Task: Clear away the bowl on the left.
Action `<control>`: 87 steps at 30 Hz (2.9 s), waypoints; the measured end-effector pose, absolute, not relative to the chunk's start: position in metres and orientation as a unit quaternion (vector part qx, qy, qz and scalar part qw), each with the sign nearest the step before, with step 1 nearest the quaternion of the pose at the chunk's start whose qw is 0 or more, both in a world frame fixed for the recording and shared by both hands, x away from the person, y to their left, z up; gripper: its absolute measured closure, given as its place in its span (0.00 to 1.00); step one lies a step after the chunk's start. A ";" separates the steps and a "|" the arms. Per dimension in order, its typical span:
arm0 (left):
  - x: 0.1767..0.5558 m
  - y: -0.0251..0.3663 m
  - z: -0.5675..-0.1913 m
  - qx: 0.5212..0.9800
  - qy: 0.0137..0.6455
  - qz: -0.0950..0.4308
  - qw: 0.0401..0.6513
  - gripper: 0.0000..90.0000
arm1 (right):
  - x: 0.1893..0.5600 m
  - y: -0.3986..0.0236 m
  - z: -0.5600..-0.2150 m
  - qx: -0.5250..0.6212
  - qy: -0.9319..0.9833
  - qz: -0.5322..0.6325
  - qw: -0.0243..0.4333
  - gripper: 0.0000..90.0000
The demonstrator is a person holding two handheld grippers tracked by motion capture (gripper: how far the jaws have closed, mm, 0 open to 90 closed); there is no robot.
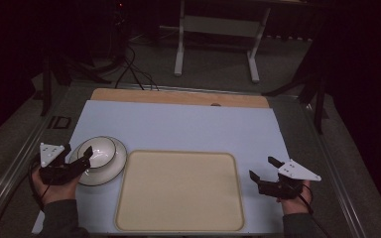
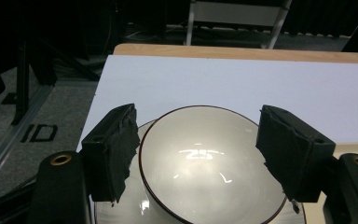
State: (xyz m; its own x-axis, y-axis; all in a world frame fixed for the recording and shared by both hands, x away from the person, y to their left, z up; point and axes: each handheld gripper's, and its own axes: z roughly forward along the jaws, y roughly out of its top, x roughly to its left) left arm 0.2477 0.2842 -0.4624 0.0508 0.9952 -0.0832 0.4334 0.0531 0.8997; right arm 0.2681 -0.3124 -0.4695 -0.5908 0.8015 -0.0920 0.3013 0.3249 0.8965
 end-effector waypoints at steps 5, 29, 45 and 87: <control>0.253 0.284 -0.464 0.601 0.600 0.336 0.407 0.33 | 0.268 -0.313 -0.469 0.361 0.764 0.460 0.272 0.17; 0.275 0.291 -0.474 0.596 0.626 0.328 0.381 0.33 | 0.268 -0.315 -0.469 0.365 0.758 0.470 0.268 0.16; 0.290 0.298 -0.486 0.605 0.646 0.310 0.348 0.39 | 0.268 -0.316 -0.468 0.366 0.754 0.474 0.270 0.16; 0.304 0.309 -0.506 0.618 0.696 0.179 0.320 0.71 | 0.267 -0.317 -0.467 0.363 0.753 0.476 0.272 0.16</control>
State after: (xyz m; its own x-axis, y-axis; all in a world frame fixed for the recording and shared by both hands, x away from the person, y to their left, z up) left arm 0.3040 0.3091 -0.5058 -0.0318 0.9740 -0.2243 0.7451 0.1726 0.6443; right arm 0.2674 -0.3169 -0.4671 -0.5880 0.8063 -0.0643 0.2880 0.2830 0.9149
